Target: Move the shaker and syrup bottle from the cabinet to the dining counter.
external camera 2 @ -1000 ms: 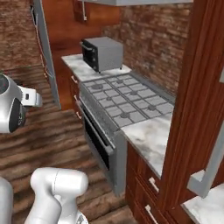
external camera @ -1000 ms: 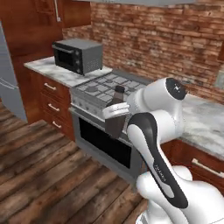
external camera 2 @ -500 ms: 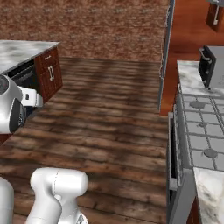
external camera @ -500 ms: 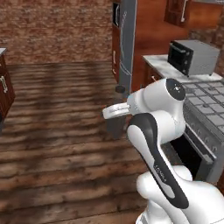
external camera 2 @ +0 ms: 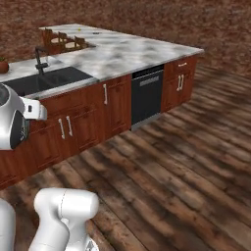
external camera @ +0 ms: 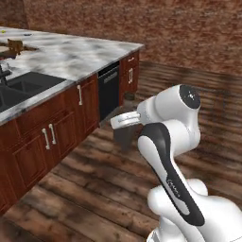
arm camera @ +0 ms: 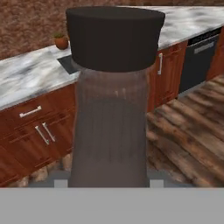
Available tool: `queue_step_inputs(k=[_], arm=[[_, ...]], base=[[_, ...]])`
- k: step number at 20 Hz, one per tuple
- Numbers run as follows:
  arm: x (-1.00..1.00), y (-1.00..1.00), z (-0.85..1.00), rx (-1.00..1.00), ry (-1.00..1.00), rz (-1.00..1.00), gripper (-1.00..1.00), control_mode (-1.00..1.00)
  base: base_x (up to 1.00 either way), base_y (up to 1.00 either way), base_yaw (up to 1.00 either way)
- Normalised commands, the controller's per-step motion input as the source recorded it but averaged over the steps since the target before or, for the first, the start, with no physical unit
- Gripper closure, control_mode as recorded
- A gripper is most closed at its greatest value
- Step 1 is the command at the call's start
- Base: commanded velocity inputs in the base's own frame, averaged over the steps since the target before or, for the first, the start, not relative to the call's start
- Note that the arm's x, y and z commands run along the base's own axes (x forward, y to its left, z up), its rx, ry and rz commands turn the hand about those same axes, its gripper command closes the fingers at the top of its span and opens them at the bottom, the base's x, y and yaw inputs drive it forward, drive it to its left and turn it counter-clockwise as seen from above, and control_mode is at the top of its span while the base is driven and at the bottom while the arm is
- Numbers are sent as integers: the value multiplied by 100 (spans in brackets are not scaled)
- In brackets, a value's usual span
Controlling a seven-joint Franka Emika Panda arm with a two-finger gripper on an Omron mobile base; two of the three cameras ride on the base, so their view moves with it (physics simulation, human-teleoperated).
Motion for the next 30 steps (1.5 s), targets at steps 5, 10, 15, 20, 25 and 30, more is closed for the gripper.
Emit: queue_step_inputs(k=[5,10,15,20,25,30], arm=[[0,0,0,0,0,0,100,100],[0,0,0,0,0,0,100,100],[0,0,0,0,0,0,100,100],[0,0,0,0,0,0,100,100],[0,0,0,0,0,0,100,100],[0,0,0,0,0,0,100,100]], base=[[49,0,63],[78,-24,14],[84,-37,1],[78,-42,0],[75,-44,0],[75,-46,0]])
